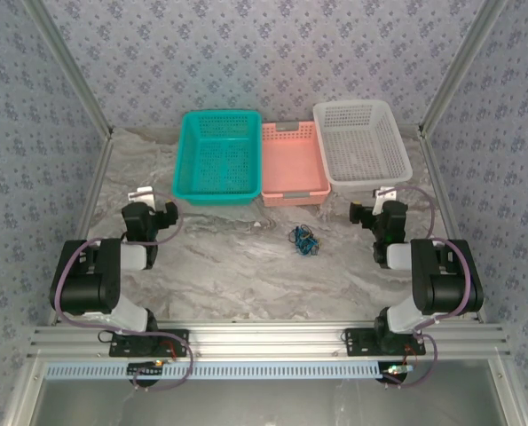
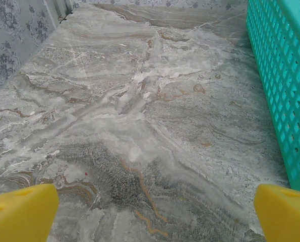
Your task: Untangle the cables
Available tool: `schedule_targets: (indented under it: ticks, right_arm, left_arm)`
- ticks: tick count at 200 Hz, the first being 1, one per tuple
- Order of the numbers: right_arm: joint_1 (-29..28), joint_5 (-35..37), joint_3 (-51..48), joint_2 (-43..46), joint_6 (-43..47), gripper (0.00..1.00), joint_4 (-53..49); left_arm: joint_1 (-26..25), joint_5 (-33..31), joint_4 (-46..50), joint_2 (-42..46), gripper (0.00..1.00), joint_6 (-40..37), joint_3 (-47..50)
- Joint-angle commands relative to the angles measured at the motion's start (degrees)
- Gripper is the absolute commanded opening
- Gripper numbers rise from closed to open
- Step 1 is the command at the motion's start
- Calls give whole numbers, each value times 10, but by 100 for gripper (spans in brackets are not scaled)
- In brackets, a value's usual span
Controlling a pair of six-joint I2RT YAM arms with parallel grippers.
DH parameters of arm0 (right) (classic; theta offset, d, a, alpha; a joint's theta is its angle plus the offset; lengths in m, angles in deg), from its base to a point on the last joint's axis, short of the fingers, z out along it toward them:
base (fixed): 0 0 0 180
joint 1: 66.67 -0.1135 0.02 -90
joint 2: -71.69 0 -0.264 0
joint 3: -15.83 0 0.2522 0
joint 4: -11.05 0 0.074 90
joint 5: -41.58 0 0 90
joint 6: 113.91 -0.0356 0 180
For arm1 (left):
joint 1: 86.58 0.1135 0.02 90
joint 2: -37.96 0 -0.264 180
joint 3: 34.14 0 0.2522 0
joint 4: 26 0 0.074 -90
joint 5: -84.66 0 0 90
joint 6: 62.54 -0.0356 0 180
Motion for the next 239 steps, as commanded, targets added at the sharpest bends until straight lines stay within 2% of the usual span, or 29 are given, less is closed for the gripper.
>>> schedule_targets:
  ticks: [1,101,109,121,131,146,172,184,197,208,213,218,227,231,239]
  right_arm:
    - [3,-3,6,-1,4,99,8]
    - [0,10,4,1,4,99,14]
    - [-4,48,6,18,-7,99,-7]
    - [-5,84,11,64,-17,99,-58]
    - [-4,90,7,85,-20,99,-65]
    - [-21,108,9,151,-11,99,-105]
    - [-65,144,127,344,-34,99,-358]
    - [-81,149,218,391,-95,99,-500]
    - [-77,104,308,404,-194,99,-630]
    - [-76,95,340,404,-331,99,-742]
    - [-70,26,341,403,-346,99,-764]
    - [-61,-20,347,399,-331,93,-770]
    - [-76,-67,363,383,-341,67,-816]
    - [-95,-61,367,376,-350,62,-843]
    - [-150,-33,361,366,-370,55,-874]
  left_arm:
    - [-1,6,1,-1,99,-8,-12]
    - [-1,6,-11,3,99,-7,-5]
    - [-5,-1,-29,22,99,-10,13]
    - [-25,-48,-40,81,99,-19,48]
    - [-44,-54,-24,136,99,-35,66]
    - [-73,-66,80,239,99,-41,54]
    - [-126,-75,299,409,99,-51,-39]
    - [-158,-109,411,447,99,-52,-117]
    - [-168,-124,580,454,99,28,-223]
    - [-167,-177,728,450,99,208,-293]
    - [-164,-185,765,450,99,266,-307]
    - [-156,-150,775,451,99,289,-311]
    - [-135,-10,778,445,99,267,-323]
    - [-133,36,794,438,94,273,-332]
    - [-141,74,842,419,80,305,-345]
